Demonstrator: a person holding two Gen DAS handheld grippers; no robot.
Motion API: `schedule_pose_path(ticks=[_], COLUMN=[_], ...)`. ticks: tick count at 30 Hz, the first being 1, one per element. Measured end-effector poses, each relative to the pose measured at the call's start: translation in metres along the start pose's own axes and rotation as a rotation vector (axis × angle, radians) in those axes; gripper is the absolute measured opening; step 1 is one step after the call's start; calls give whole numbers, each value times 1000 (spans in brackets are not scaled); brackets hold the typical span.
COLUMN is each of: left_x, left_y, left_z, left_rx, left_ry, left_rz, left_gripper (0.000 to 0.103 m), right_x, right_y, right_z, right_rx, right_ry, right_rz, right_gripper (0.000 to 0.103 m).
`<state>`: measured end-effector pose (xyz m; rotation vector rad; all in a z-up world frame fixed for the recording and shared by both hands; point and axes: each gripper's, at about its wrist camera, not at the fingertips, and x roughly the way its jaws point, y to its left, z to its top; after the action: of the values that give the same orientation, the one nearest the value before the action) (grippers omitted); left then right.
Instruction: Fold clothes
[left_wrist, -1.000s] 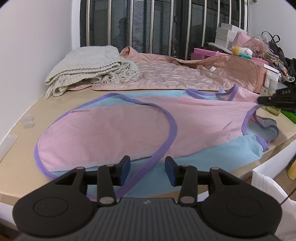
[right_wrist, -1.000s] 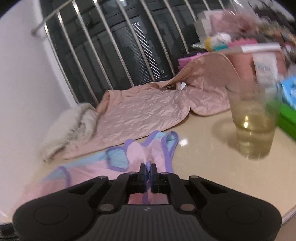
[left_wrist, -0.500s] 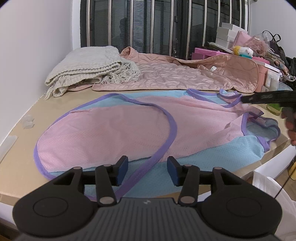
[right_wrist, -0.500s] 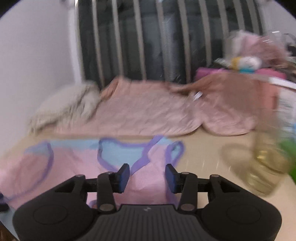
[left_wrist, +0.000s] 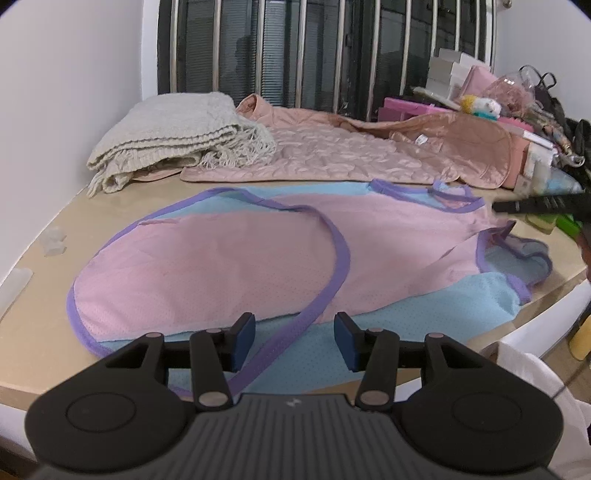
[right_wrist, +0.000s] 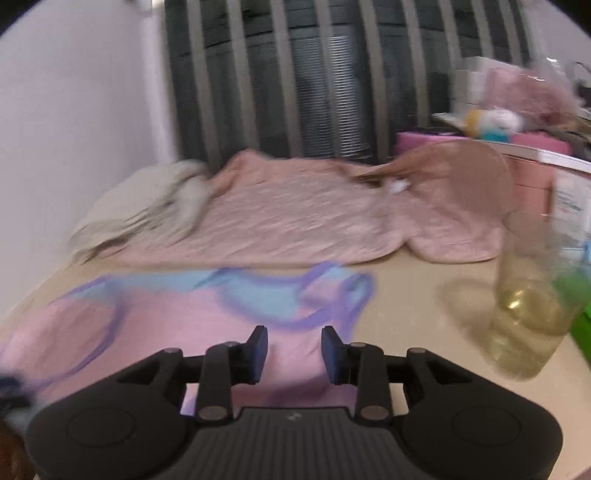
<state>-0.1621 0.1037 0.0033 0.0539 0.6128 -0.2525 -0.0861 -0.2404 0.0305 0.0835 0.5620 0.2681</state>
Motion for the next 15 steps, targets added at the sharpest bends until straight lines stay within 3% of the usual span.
schedule_pose_path(ticks=[3, 5, 10, 11, 12, 15], left_x=[0, 1, 4, 4, 5, 4], left_y=[-3, -5, -6, -6, -7, -5], left_z=[-1, -2, -1, 0, 0, -1], left_rx=[11, 20, 24, 24, 25, 26], left_ry=[3, 8, 14, 15, 15, 12], left_rz=[0, 4, 10, 12, 13, 13], left_gripper=[48, 49, 52, 52, 52, 53], right_x=[-9, -13, -15, -14, -14, -18], right_y=[20, 32, 50, 56, 60, 66], right_z=[-19, -30, -43, -45, -47, -49], right_rx=[1, -26, -95, -127, -161, -224], right_ry=[72, 103, 94, 82, 69, 60], right_rz=[142, 179, 178, 168, 143, 109], right_gripper=[30, 30, 28, 12, 5, 4])
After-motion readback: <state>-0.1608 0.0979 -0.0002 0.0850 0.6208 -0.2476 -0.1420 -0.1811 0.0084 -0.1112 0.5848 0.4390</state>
